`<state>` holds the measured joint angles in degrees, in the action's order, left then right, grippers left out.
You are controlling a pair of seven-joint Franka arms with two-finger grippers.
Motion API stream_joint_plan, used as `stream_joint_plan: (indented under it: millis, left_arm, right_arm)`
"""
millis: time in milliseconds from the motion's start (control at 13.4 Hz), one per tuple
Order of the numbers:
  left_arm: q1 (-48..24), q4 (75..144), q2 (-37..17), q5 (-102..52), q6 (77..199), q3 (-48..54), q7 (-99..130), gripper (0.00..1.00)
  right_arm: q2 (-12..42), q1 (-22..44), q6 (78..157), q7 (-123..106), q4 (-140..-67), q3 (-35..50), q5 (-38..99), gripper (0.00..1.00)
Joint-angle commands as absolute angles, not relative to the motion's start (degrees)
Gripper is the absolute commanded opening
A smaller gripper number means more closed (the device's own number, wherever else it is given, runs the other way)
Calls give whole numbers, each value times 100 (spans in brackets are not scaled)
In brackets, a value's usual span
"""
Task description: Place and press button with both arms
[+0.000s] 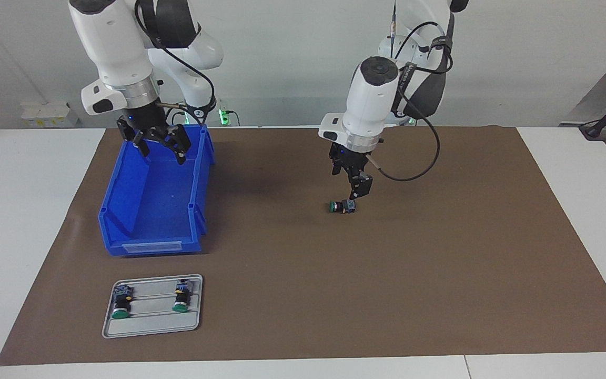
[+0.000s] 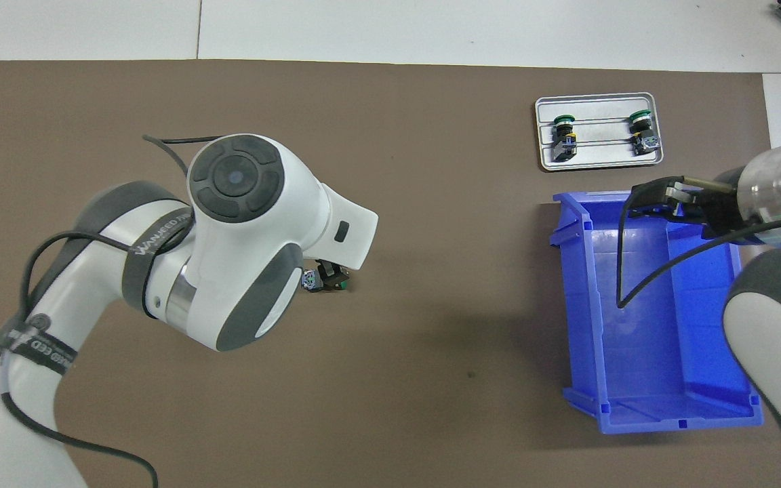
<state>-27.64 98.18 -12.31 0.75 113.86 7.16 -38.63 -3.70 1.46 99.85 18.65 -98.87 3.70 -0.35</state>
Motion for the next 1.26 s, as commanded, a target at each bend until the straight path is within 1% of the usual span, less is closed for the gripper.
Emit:
stream_joint_plan:
  millis: [0, 74, 298, 372, 595, 893, 1191]
  left_arm:
    - [-3163, 10079, -1459, 578, 11504, 615, -4323, 92]
    - [-3173, 10342, -1450, 597, 11731, 615, -4333, 90]
    - [-3173, 11027, -1459, 755, 12284, 607, -4735, 90]
    - [-3173, 11161, -1442, 773, 12409, 606, -4755, 90]
    - [-3182, 11293, -1433, 773, 12498, 615, -4755, 90]
    - [-3182, 11671, -1468, 773, 13165, 606, -4720, 90]
    - [-3260, 11733, -1468, 773, 13219, 606, -4667, 90]
  right_arm:
    - [25, -52, 9327, 1144, -8959, 422, 62, 100]
    - [87, -79, 9247, 1116, -8817, 431, 44, 100]
    - [53, -105, 9168, 818, -8885, 422, 88, 100]
    - [27, -105, 9089, 817, -8912, 422, 79, 100]
    - [0, -105, 9035, 835, -8991, 413, 62, 100]
    - [-53, -18, 9035, 791, -9079, 448, -324, 100]
    - [-53, -61, 9097, 721, -9097, 475, -282, 100]
